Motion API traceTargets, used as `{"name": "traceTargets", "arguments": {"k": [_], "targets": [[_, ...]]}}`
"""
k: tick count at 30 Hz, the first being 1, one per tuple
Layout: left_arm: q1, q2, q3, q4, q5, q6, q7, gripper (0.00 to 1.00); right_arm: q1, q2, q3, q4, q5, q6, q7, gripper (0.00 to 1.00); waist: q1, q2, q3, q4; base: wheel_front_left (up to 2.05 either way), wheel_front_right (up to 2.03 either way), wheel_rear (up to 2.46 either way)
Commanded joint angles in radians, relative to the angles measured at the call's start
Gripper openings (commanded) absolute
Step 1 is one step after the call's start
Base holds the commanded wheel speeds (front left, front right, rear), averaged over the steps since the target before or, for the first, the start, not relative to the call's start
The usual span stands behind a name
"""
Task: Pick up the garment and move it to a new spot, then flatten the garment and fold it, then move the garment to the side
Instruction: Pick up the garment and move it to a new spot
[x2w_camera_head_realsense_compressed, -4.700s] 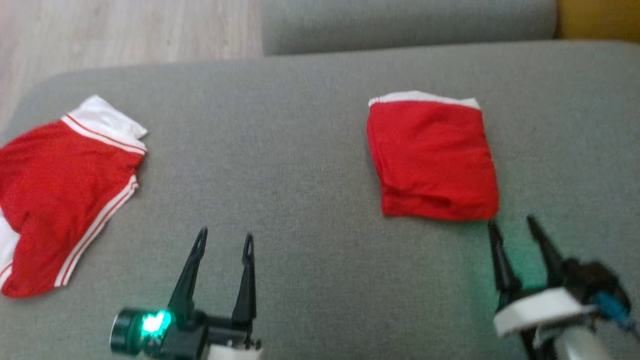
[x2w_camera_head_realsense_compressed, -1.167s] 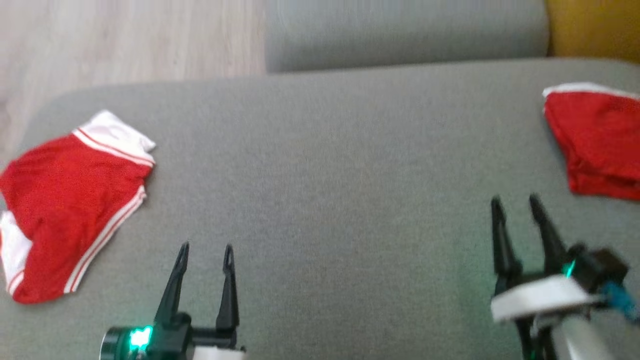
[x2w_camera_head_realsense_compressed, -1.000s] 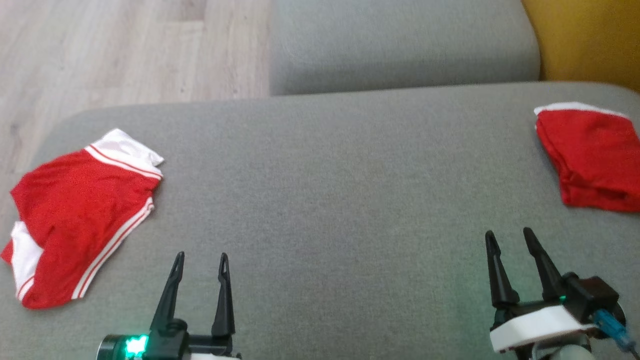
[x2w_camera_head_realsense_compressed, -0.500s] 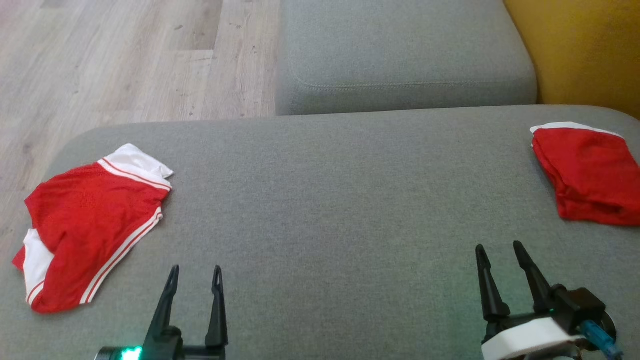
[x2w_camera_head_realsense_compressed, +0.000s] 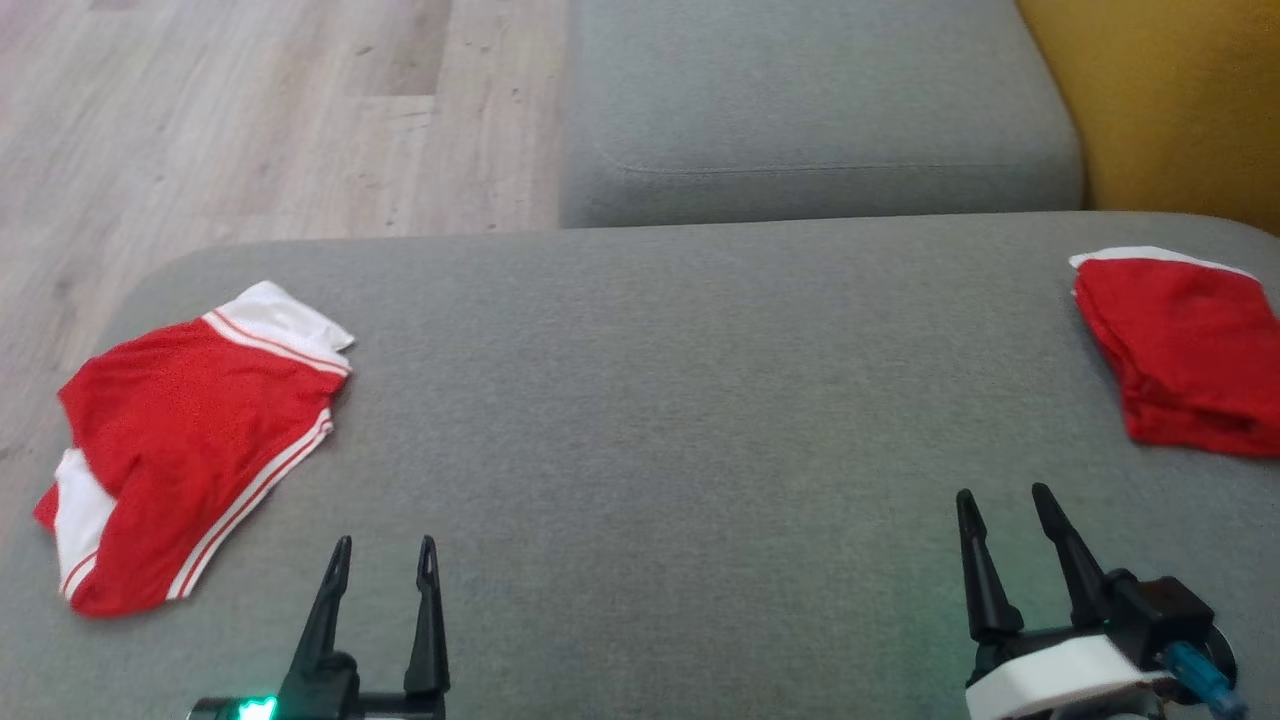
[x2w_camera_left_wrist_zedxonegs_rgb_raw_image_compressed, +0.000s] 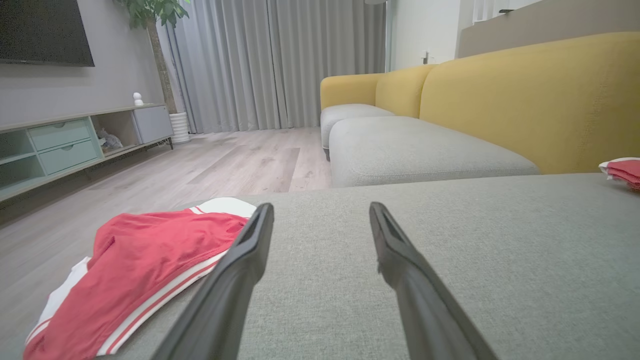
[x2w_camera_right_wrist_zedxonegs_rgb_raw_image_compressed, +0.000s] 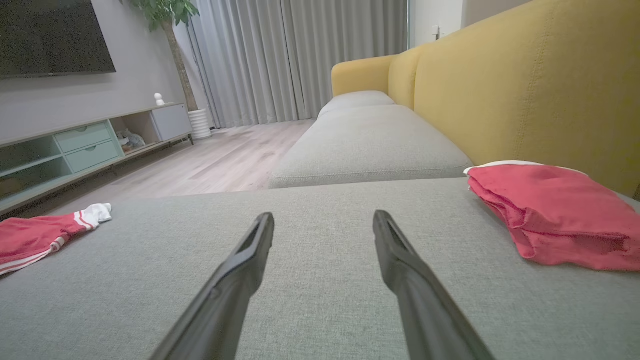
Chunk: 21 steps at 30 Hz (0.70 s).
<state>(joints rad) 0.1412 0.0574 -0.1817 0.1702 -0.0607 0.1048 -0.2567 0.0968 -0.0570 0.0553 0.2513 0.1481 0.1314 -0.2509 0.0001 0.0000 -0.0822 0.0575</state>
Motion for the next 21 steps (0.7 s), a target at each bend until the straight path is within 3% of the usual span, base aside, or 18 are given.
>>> {"name": "traceTargets", "arguments": {"k": [1,21], "targets": [[-0.061,-0.005,0.039,-0.032,0.002,0.000,-0.005,1.00,-0.029,-0.003,0.020,-0.034,-0.006,-0.001,-0.011,1.00,-0.0001,0.0000,0.001,0.016,0.00,0.00,0.00],[-0.052,-0.004,0.076,-0.099,0.034,-0.009,-0.005,1.00,-0.018,0.007,0.036,-0.028,0.006,-0.001,-0.011,1.00,-0.0001,0.0000,0.004,0.334,0.00,0.00,0.00]]}}
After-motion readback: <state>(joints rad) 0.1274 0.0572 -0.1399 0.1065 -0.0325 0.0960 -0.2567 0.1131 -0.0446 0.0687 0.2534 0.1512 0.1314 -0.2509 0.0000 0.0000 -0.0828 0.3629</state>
